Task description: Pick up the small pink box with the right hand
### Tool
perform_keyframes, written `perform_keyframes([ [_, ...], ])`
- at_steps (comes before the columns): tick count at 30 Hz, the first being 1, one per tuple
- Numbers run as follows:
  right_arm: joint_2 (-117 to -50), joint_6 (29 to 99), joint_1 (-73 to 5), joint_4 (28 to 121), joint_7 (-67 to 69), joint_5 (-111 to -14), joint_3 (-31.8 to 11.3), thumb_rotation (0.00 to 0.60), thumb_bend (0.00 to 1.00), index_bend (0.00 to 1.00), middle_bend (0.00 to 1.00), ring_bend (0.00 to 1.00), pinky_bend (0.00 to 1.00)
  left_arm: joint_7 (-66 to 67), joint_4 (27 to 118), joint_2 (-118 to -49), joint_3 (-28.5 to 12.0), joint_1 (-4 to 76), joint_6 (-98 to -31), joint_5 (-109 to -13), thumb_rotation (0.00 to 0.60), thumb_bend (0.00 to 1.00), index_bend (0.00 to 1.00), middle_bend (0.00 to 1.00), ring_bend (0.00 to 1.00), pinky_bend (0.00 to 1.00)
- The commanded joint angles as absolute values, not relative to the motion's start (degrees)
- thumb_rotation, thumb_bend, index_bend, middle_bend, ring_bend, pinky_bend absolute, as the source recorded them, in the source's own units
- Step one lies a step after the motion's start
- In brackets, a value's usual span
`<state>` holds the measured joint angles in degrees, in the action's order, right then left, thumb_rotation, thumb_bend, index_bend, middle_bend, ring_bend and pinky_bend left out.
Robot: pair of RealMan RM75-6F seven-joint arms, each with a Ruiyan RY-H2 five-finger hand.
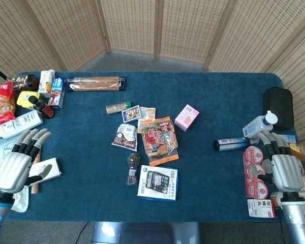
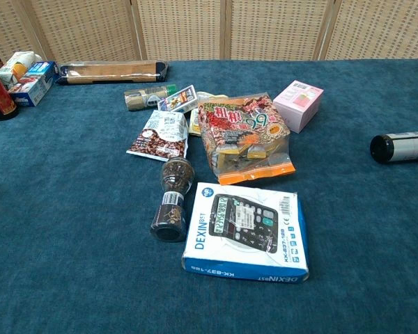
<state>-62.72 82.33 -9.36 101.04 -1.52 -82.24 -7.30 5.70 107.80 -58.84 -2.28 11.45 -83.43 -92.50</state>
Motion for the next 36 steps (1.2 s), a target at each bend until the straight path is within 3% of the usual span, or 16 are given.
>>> perform_keyframes([
  [1,-62.91,81.94,-9.51,100.99,-1.41,-82.12,-7.24,0.587,0.32,0.0,0.01,0.0,0.0,5.55,107.93,-58.84,-2.2,11.53,-83.15,-92.46,0.6,0.36,0.0,0.0,0.0,0.0],
  [14,-62.77,77.81,-13.1,101.35,-1.22,-84.06,-7.86,0.585,0.32,0.0,0.01,0.0,0.0,4.72,107.71,-58.5,-2.05,11.27,-83.26,-92.54,0.6,0.36,0.0,0.0,0.0,0.0],
  [23,-63.15,65.5,-23.85,100.67,-2.37,-81.98,-12.41,0.589,0.32,0.0,0.0,0.0,0.0,3.79,107.25,-58.33,-2.37,11.88,-82.28,-91.95,0.6,0.36,0.0,0.0,0.0,0.0],
  [30,-66.27,54.14,-34.38,92.92,1.56,-83.82,-14.07,0.6,0.35,0.0,0.0,0.0,0.0,3.94,107.39,-58.07,-1.94,11.6,-82.23,-91.98,0.6,0.36,0.0,0.0,0.0,0.0],
  [36,-70.1,49.97,-40.56,85.37,6.52,-86.75,-13.94,0.6,0.36,0.0,0.0,0.0,0.0,4.3,108.4,-57.09,-1.84,11.01,-82.74,-91.54,0.6,0.36,0.0,0.0,0.0,0.0],
])
